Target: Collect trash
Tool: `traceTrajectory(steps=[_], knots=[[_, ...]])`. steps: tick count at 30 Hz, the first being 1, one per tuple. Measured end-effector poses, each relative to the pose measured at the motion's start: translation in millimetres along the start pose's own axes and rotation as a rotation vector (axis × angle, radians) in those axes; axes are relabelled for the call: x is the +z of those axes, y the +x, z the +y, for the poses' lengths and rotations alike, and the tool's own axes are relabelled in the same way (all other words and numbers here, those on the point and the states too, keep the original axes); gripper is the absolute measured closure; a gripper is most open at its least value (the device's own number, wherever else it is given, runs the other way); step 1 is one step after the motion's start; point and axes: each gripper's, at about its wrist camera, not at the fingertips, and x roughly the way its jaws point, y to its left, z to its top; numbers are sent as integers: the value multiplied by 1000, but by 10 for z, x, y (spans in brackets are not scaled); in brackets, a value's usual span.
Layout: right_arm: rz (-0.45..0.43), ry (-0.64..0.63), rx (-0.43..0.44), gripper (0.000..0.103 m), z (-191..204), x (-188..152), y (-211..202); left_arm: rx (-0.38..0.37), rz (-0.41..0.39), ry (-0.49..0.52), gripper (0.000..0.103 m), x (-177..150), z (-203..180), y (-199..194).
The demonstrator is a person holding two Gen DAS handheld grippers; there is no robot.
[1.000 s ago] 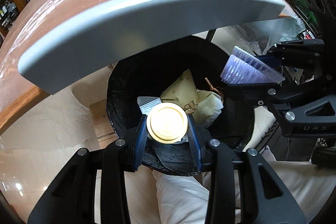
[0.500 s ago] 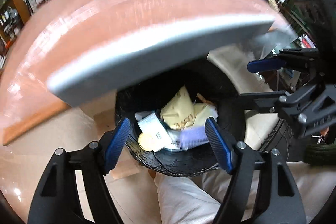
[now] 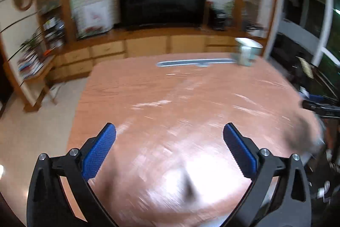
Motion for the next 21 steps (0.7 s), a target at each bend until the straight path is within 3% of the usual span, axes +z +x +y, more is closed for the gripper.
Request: traceTrajectory(steps=[7, 15, 21], knots=[[53, 50, -127, 4, -519, 362, 733, 119, 135, -120, 2, 209, 518, 961], [81, 116, -181, 4, -832, 509, 1140, 166, 181, -193, 2, 301, 947, 1327], [78, 110, -202, 4, -859, 509, 1162, 175, 206, -179, 2, 289, 948, 1442]])
